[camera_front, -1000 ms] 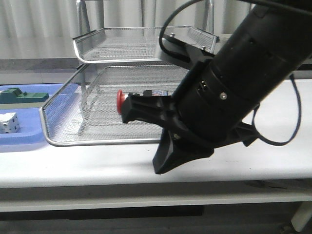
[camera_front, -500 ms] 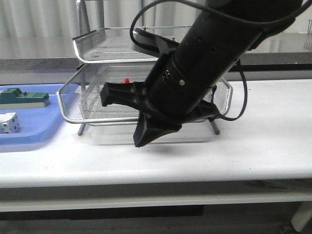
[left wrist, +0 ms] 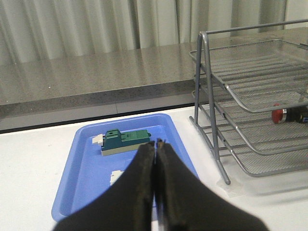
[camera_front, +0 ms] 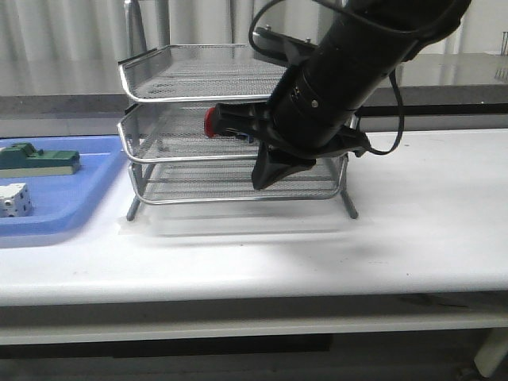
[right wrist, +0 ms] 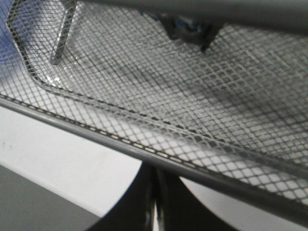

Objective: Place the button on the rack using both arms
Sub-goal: 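Push the middle tier back into the rack with the right gripper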

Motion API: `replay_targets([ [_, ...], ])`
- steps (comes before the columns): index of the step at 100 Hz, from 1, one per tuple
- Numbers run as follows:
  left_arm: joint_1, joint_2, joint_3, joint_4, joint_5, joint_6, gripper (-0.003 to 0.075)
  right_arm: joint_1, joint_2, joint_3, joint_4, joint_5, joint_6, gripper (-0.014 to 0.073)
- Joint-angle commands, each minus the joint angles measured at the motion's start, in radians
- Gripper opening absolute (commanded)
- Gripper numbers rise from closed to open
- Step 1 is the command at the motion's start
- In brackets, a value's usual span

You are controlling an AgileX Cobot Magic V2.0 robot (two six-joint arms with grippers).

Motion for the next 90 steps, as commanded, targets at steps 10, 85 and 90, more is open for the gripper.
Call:
replay_targets([
  [10,0.001,0.009,-0.027,-0.019,-0.079,-0.010,-0.0021,-0.012,-0.046,-0.043,-0.027,-0.105,-0.008,-0.0057],
  [85,0.001,0.009,-0.027,-0.019,-0.079,-0.010,-0.0021,-0.016,-0.244,-0.018,-0.138,0.175,-0.006,-0.0057],
  [90,0.001,0.009,-0.027,-0.019,-0.079,-0.010,-0.0021,-0.025,-0.271,0.000,-0.145,0.183,-0.004,-0.0057],
])
